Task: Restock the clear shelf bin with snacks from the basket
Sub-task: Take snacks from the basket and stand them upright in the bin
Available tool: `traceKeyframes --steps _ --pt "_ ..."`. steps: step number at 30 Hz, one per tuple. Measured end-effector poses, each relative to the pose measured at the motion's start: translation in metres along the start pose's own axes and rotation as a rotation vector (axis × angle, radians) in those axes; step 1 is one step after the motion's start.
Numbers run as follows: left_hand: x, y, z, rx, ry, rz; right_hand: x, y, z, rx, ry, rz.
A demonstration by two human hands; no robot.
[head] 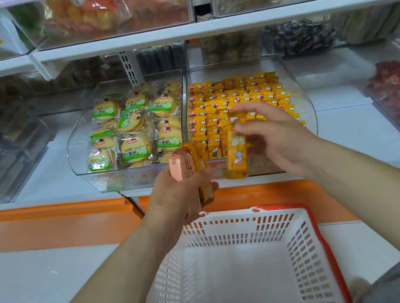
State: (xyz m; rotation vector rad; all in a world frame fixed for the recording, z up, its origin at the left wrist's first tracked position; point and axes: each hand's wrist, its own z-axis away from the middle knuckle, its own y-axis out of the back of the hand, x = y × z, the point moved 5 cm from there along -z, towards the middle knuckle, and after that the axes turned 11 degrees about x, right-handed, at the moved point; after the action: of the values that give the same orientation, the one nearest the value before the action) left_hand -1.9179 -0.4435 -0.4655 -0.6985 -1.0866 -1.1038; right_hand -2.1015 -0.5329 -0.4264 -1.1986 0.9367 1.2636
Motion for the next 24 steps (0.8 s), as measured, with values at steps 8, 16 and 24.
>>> traceKeyframes --steps 8,16,24 --pt "0.008 0.014 -0.004 0.151 -0.056 0.137 -0.003 0.007 0.002 0.081 -0.203 -0.339" --pt "0.015 0.011 0.0 0.166 -0.069 0.201 0.012 -0.036 0.033 -0.21 0.049 0.231" --pt "0.014 0.02 -0.004 0.194 -0.08 0.079 -0.015 -0.003 -0.008 0.009 0.309 0.316"
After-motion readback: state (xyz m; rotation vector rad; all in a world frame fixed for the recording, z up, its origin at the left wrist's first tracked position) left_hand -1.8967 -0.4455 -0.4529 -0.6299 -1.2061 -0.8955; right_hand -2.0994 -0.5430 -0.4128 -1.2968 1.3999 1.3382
